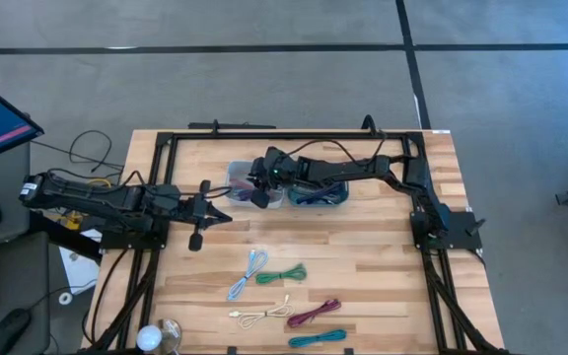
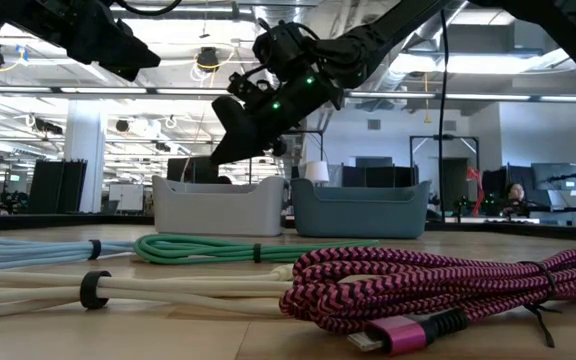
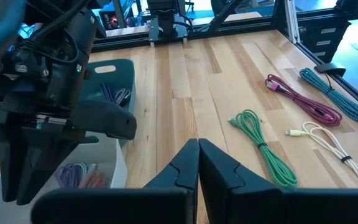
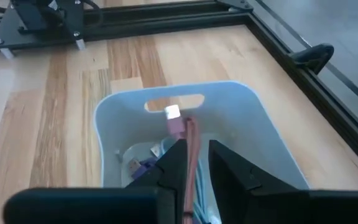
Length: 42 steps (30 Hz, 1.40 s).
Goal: Pick & Place USB Port
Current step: Put the pink patterned charger cable into the green bin
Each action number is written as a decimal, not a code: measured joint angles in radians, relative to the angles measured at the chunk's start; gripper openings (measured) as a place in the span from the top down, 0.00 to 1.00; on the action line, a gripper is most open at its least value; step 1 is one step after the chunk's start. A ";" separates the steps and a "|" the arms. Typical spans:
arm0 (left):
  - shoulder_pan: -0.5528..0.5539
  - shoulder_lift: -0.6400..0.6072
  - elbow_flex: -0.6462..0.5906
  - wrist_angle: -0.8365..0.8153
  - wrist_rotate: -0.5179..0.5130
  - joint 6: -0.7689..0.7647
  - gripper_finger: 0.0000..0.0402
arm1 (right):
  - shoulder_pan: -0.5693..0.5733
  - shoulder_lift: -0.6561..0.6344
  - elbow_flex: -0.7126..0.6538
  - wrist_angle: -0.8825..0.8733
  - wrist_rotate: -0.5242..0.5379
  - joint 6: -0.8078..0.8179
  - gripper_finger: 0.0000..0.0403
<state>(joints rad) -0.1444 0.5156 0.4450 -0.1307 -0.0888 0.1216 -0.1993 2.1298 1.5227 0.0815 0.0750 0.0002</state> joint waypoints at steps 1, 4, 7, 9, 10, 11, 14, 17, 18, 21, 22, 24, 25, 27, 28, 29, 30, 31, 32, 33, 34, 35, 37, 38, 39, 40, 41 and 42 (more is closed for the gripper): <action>0.000 0.000 0.000 0.000 0.000 0.000 0.97 | 0.000 -0.010 0.000 -0.016 0.000 0.000 0.85; 0.000 0.000 0.000 -0.001 0.000 0.000 0.97 | 0.005 -0.054 0.003 -0.036 -0.005 0.000 0.85; 0.000 0.000 0.000 -0.003 0.000 0.000 0.97 | 0.019 -0.130 0.003 -0.116 -0.039 0.000 0.85; 0.000 0.000 0.000 -0.003 0.000 0.000 0.97 | 0.035 -0.190 0.003 -0.194 -0.065 -0.008 0.85; 0.000 0.000 0.000 -0.003 0.000 0.000 0.97 | 0.044 -0.219 0.003 -0.239 -0.078 -0.016 0.85; 0.000 0.000 0.000 -0.003 0.000 -0.001 0.97 | 0.056 -0.248 0.003 -0.273 -0.089 -0.030 0.85; 0.000 0.000 0.000 -0.003 0.000 -0.003 0.97 | 0.098 -0.336 0.004 -0.434 -0.104 -0.087 0.85; 0.000 0.000 0.000 -0.003 0.000 -0.003 0.97 | 0.151 -0.409 -0.001 -0.585 -0.104 -0.142 0.85; 0.000 0.000 0.000 -0.004 0.000 -0.003 0.97 | 0.170 -0.433 -0.010 -0.615 -0.104 -0.156 0.85; 0.000 0.000 0.000 -0.003 0.000 -0.003 0.97 | 0.228 -0.503 -0.056 -0.631 -0.102 -0.187 0.86; 0.000 0.000 0.000 -0.003 0.000 -0.003 0.97 | 0.247 -0.530 -0.082 -0.609 -0.102 -0.192 0.86; 0.000 0.000 0.000 -0.003 0.000 -0.003 0.97 | 0.280 -0.586 -0.143 -0.558 -0.098 -0.193 0.87; 0.000 0.000 0.000 -0.003 0.000 -0.003 0.97 | 0.295 -0.616 -0.181 -0.531 -0.095 -0.188 0.88; 0.000 0.000 0.000 -0.003 0.000 -0.003 0.97 | 0.323 -0.669 -0.262 -0.465 -0.086 -0.171 0.90; 0.000 0.000 0.000 -0.003 0.000 -0.003 0.97 | 0.336 -0.694 -0.307 -0.430 -0.074 -0.157 0.91; 0.000 0.000 0.000 -0.002 0.000 -0.004 0.97 | 0.349 -0.719 -0.352 -0.392 -0.069 -0.142 0.92; 0.000 0.000 0.000 -0.002 0.000 -0.004 0.97 | 0.361 -0.742 -0.394 -0.354 -0.068 -0.129 0.93; 0.000 0.000 0.000 -0.001 0.000 -0.004 0.97 | 0.373 -0.766 -0.436 -0.321 -0.067 -0.113 0.94; 0.000 0.000 0.000 -0.001 0.000 -0.004 0.97 | 0.386 -0.788 -0.477 -0.290 -0.067 -0.097 0.95; 0.000 0.000 0.000 0.000 0.000 -0.004 0.97 | 0.397 -0.808 -0.511 -0.268 -0.067 -0.080 0.96; 0.000 0.000 0.000 0.000 0.000 -0.004 0.97 | 0.409 -0.827 -0.544 -0.245 -0.067 -0.060 0.97; 0.000 0.000 0.000 0.000 0.000 -0.004 0.97 | 0.421 -0.845 -0.574 -0.236 -0.067 -0.040 0.97; 0.000 0.000 0.000 0.000 0.000 -0.004 0.97 | 0.448 -0.877 -0.626 -0.198 -0.067 -0.005 0.99; 0.000 0.000 0.000 0.000 0.000 -0.004 0.97 | 0.463 -0.893 -0.646 -0.194 -0.067 0.007 0.99; 0.000 0.000 0.000 0.000 0.000 -0.004 0.97 | 0.478 -0.909 -0.667 -0.188 -0.067 0.017 0.99; 0.000 0.000 0.000 0.001 0.000 -0.004 0.97 | 0.494 -0.923 -0.686 -0.173 -0.067 0.024 1.00; 0.000 0.000 0.000 0.000 0.000 -0.004 0.97 | 0.510 -0.934 -0.701 -0.161 -0.067 0.025 1.00; 0.000 0.000 0.000 0.001 0.000 -0.004 0.97 | 0.526 -0.946 -0.717 -0.150 -0.067 0.025 1.00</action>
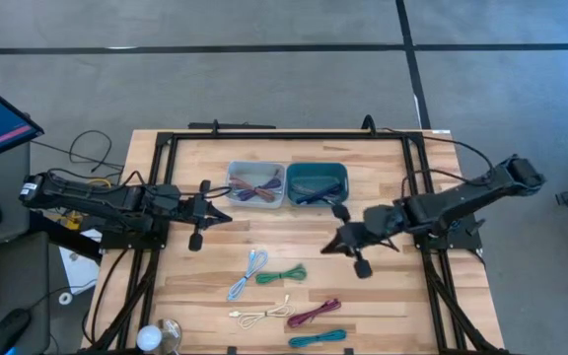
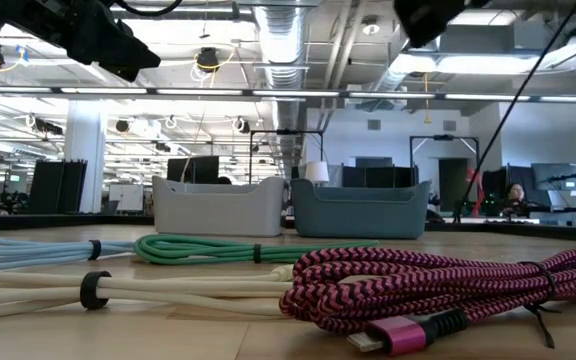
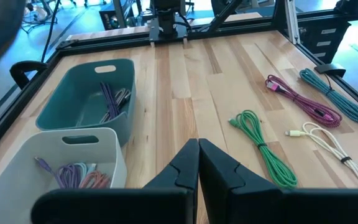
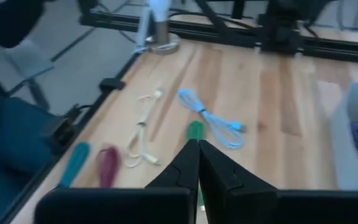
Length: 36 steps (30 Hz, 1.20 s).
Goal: Pick & Place USB Port
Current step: Put the pink patterned charger cable into the green bin
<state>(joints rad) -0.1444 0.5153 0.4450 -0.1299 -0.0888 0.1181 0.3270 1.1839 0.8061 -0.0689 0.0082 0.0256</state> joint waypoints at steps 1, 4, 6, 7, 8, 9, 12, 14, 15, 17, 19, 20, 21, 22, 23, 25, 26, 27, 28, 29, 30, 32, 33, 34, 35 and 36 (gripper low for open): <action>0.000 0.000 0.000 0.000 0.000 0.000 0.97 | 0.015 -0.013 -0.015 0.007 0.001 -0.001 1.00; 0.000 0.000 0.000 0.000 0.000 0.000 0.97 | 0.061 -0.051 -0.057 0.043 0.063 0.000 1.00; 0.000 0.000 0.000 0.000 0.000 0.000 0.97 | 0.091 -0.073 -0.088 0.057 0.130 0.002 1.00; 0.000 0.000 0.000 0.000 0.000 0.000 0.97 | 0.105 -0.084 -0.106 0.066 0.160 0.002 1.00; 0.000 0.000 0.000 0.000 0.000 0.000 0.97 | 0.118 -0.094 -0.125 0.079 0.186 0.014 1.00; 0.000 0.000 0.000 0.000 0.000 0.000 0.97 | 0.129 -0.103 -0.142 0.083 0.207 0.036 1.00; 0.000 0.000 0.000 0.001 0.000 0.000 0.97 | 0.152 -0.120 -0.193 0.087 0.251 0.165 1.00; 0.000 0.000 0.000 0.004 0.000 0.000 0.97 | 0.159 -0.116 -0.221 0.084 0.253 0.264 1.00; 0.000 0.000 0.000 0.005 0.000 0.000 0.97 | 0.159 -0.112 -0.231 0.084 0.254 0.304 1.00; 0.000 0.000 0.000 0.005 0.000 0.000 0.97 | 0.158 -0.091 -0.245 0.085 0.254 0.368 1.00; 0.000 0.000 0.000 0.008 0.000 0.000 0.97 | 0.155 -0.070 -0.257 0.073 0.251 0.411 1.00; 0.000 0.000 0.000 0.009 0.000 0.000 0.97 | 0.155 -0.057 -0.258 0.072 0.249 0.423 1.00; 0.000 0.000 0.000 0.009 0.000 0.000 0.97 | 0.155 -0.045 -0.257 0.079 0.248 0.422 1.00; 0.000 0.000 0.000 0.011 0.000 0.000 0.97 | 0.152 -0.035 -0.256 0.087 0.249 0.399 1.00; 0.000 0.000 0.000 0.012 0.000 -0.003 0.97 | 0.149 -0.025 -0.257 0.103 0.252 0.356 1.00; 0.000 0.000 0.000 0.013 0.000 -0.004 0.97 | 0.138 -0.005 -0.256 0.171 0.250 0.319 1.00; 0.000 0.000 0.000 0.013 0.000 -0.004 0.97 | 0.133 0.001 -0.256 0.199 0.225 0.329 1.00; 0.000 0.000 0.000 0.013 0.000 -0.004 0.97 | 0.124 0.005 -0.254 0.214 0.172 0.344 1.00; 0.000 0.000 0.000 0.014 0.000 -0.004 0.97 | 0.114 0.008 -0.247 0.215 0.096 0.361 1.00; 0.000 0.000 0.000 0.015 0.000 -0.004 0.97 | 0.105 0.013 -0.238 0.204 0.017 0.390 1.00; 0.000 0.000 0.000 0.016 0.000 -0.004 0.97 | 0.099 0.014 -0.233 0.187 -0.042 0.430 1.00; 0.000 0.000 0.000 0.016 0.000 -0.004 0.97 | 0.099 0.015 -0.223 0.140 -0.081 0.535 1.00; 0.000 0.000 0.000 0.016 0.000 -0.004 0.97 | 0.103 0.015 -0.220 0.119 -0.082 0.587 1.00; 0.000 0.000 0.000 0.017 0.000 -0.004 0.97 | 0.107 0.015 -0.218 0.098 -0.082 0.626 1.00; 0.000 0.000 0.000 0.018 0.000 -0.004 0.97 | 0.112 0.015 -0.216 0.077 -0.081 0.657 0.99; 0.000 0.000 0.000 0.019 0.000 -0.003 0.97 | 0.121 0.015 -0.216 0.061 -0.081 0.687 0.98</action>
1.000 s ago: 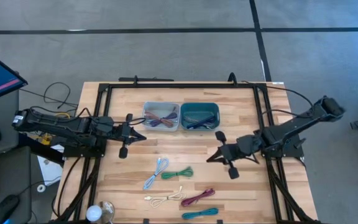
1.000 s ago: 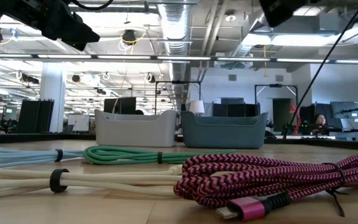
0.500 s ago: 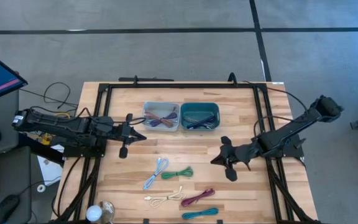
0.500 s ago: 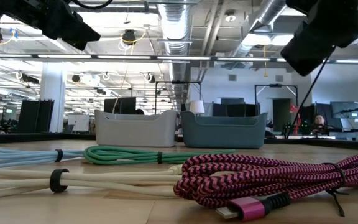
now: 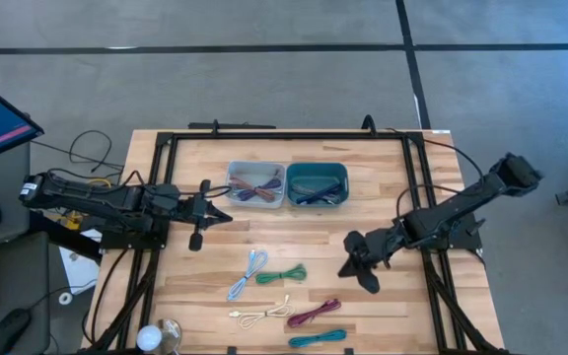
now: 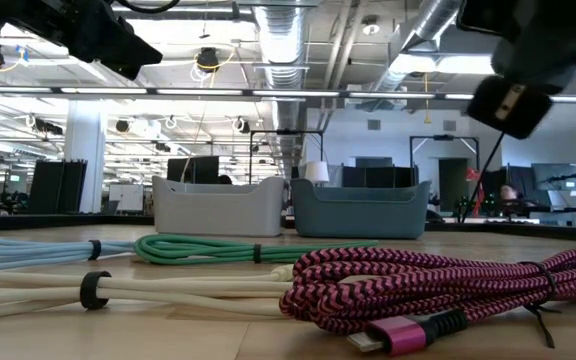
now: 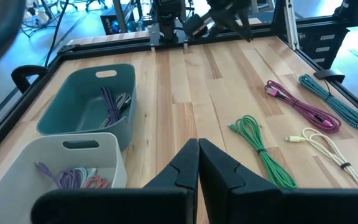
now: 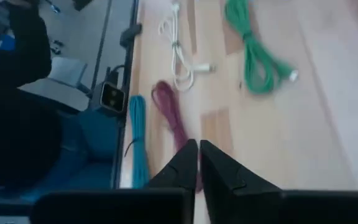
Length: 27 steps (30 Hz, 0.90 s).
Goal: Pick & Place USB Port
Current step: Put the pink patterned charger cable into the green bin
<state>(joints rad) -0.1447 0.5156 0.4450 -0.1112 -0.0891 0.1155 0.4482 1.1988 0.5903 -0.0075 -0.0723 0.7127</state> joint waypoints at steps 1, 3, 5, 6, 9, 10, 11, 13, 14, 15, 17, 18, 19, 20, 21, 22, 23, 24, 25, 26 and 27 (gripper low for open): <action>0.000 0.000 0.000 0.000 0.000 0.006 0.97 | 0.009 0.000 0.000 -0.008 -0.001 0.019 0.96; 0.000 0.000 0.000 0.000 0.000 0.007 0.97 | 0.025 0.000 0.000 -0.010 -0.002 0.071 0.91; 0.000 0.000 0.000 0.000 0.000 0.007 0.97 | 0.040 0.000 0.001 -0.009 0.002 0.125 0.85; 0.000 0.000 0.000 0.000 0.000 0.007 0.97 | 0.046 0.000 0.001 -0.009 0.013 0.148 0.82; 0.000 0.000 0.000 0.000 0.000 0.008 0.97 | 0.068 0.000 0.001 -0.009 0.065 0.192 0.74; 0.000 0.000 0.000 0.000 0.000 0.008 0.97 | 0.074 0.004 0.001 -0.009 0.088 0.202 0.71; 0.000 0.000 0.000 0.000 0.000 0.008 0.97 | 0.079 0.015 0.003 -0.002 0.103 0.211 0.68; 0.000 0.000 0.000 0.000 0.000 0.008 0.97 | 0.086 0.044 0.003 -0.005 0.117 0.235 0.63; 0.000 0.000 0.000 0.000 0.000 0.008 0.97 | 0.089 0.064 0.004 -0.003 0.122 0.245 0.61; 0.000 0.000 0.000 0.000 0.000 0.008 0.97 | 0.090 0.092 0.010 0.000 0.121 0.254 0.60; 0.000 0.000 0.000 0.000 0.000 0.008 0.97 | 0.089 0.156 0.032 -0.006 0.101 0.245 0.57; 0.000 0.000 0.000 0.000 0.000 0.008 0.97 | 0.089 0.190 0.050 -0.010 0.084 0.223 0.57; 0.000 0.000 0.000 0.000 0.000 0.008 0.97 | 0.088 0.223 0.071 -0.012 0.066 0.200 0.56; 0.000 0.000 0.000 0.000 0.000 0.008 0.97 | 0.088 0.257 0.095 -0.017 0.055 0.176 0.56; 0.000 0.000 0.000 0.000 0.000 0.008 0.97 | 0.088 0.288 0.120 -0.025 0.048 0.153 0.56; 0.000 0.000 0.000 0.000 0.000 0.008 0.97 | 0.088 0.317 0.146 -0.044 0.043 0.128 0.57; 0.000 0.000 0.000 0.000 0.000 0.008 0.97 | 0.089 0.343 0.172 -0.067 0.042 0.104 0.57; 0.000 0.000 0.000 0.000 0.000 0.008 0.97 | 0.089 0.369 0.200 -0.096 0.036 0.081 0.58; 0.000 0.000 0.000 0.000 0.000 0.008 0.97 | 0.089 0.392 0.228 -0.126 0.024 0.061 0.59; 0.000 0.000 0.000 0.000 0.000 0.008 0.97 | 0.089 0.412 0.253 -0.158 0.020 0.046 0.60; 0.000 0.000 0.000 0.000 0.000 0.008 0.97 | 0.089 0.433 0.280 -0.193 0.018 0.040 0.61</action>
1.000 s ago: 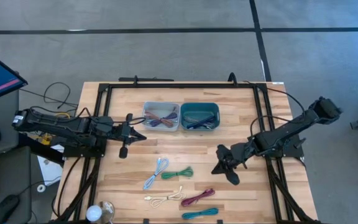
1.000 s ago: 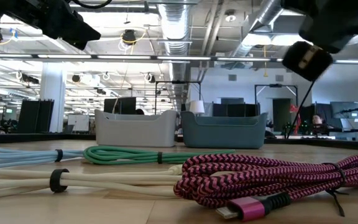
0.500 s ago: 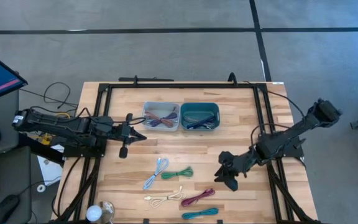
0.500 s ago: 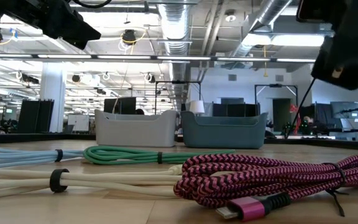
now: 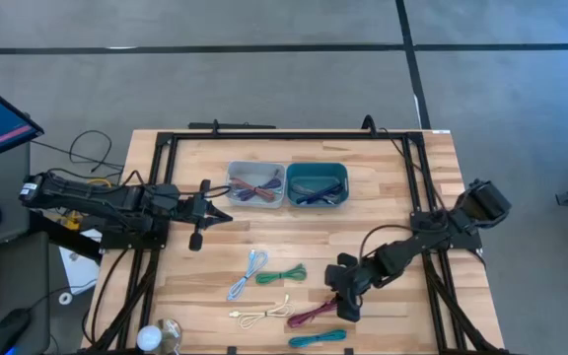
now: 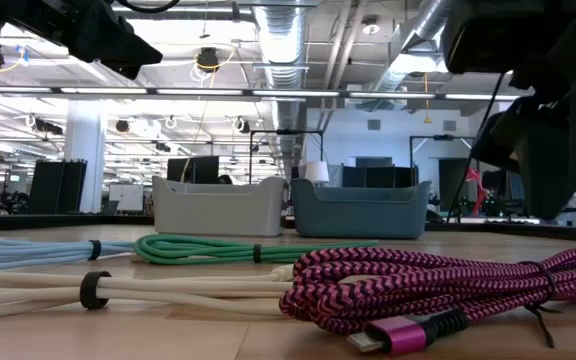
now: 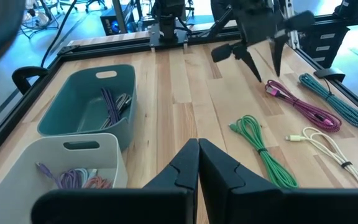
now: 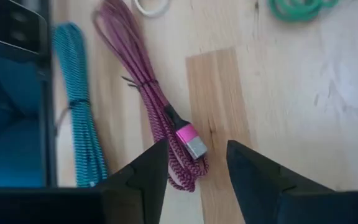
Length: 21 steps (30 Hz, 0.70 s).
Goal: Pick & Place USB Port
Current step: Put the pink patterned charger cable into the green bin
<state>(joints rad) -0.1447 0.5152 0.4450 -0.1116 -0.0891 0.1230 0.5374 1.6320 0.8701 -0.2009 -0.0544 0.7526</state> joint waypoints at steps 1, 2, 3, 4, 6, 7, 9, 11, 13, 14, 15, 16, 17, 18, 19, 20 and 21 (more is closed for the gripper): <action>0.000 0.000 0.000 0.000 0.000 0.000 0.97 | 0.001 0.018 0.023 -0.033 -0.005 -0.001 0.62; 0.000 0.000 0.000 -0.001 0.000 0.000 0.97 | 0.004 0.034 0.044 -0.066 -0.015 -0.002 0.63; 0.000 0.000 0.000 -0.001 0.000 0.000 0.97 | 0.006 0.052 0.065 -0.094 -0.034 -0.003 0.64; 0.000 0.000 0.000 -0.001 0.000 0.000 0.97 | 0.006 0.070 0.085 -0.114 -0.064 -0.003 0.64; 0.000 0.000 0.000 -0.002 0.000 0.000 0.97 | 0.007 0.098 0.118 -0.154 -0.102 -0.003 0.65; 0.000 0.001 0.000 -0.002 0.000 0.000 0.97 | 0.009 0.114 0.134 -0.172 -0.111 -0.002 0.65; 0.000 0.003 0.000 -0.005 0.000 0.000 0.97 | 0.013 0.146 0.161 -0.194 -0.118 -0.004 0.65; 0.000 0.007 0.000 -0.005 0.000 0.000 0.97 | 0.013 0.171 0.175 -0.206 -0.117 -0.004 0.64; 0.000 0.012 0.000 -0.006 0.000 0.000 0.97 | 0.013 0.194 0.184 -0.207 -0.120 -0.004 0.63; 0.000 0.012 0.000 -0.007 0.000 0.000 0.97 | 0.013 0.202 0.187 -0.207 -0.121 -0.003 0.63; 0.000 0.016 0.000 -0.006 0.000 0.000 0.97 | 0.013 0.210 0.187 -0.205 -0.122 -0.004 0.62; 0.000 0.019 0.000 -0.005 0.000 0.000 0.97 | 0.013 0.216 0.187 -0.204 -0.122 -0.003 0.62; 0.000 0.020 0.000 -0.010 0.000 0.000 0.97 | 0.013 0.220 0.187 -0.204 -0.121 -0.003 0.63; 0.000 0.021 0.000 -0.011 0.000 0.000 0.97 | 0.011 0.227 0.187 -0.203 -0.124 -0.003 0.64; 0.000 0.025 0.000 -0.006 0.000 -0.001 0.97 | 0.009 0.229 0.186 -0.206 -0.134 -0.002 0.65; 0.000 0.029 0.000 -0.006 0.000 -0.001 0.97 | 0.008 0.229 0.186 -0.207 -0.135 -0.003 0.67; 0.000 0.032 0.000 -0.011 0.000 -0.001 0.97 | 0.008 0.227 0.185 -0.207 -0.130 -0.003 0.70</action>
<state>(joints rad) -0.1444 0.5473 0.4446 -0.1226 -0.0891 0.1223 0.5457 1.8592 1.0554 -0.4075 -0.1845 0.7491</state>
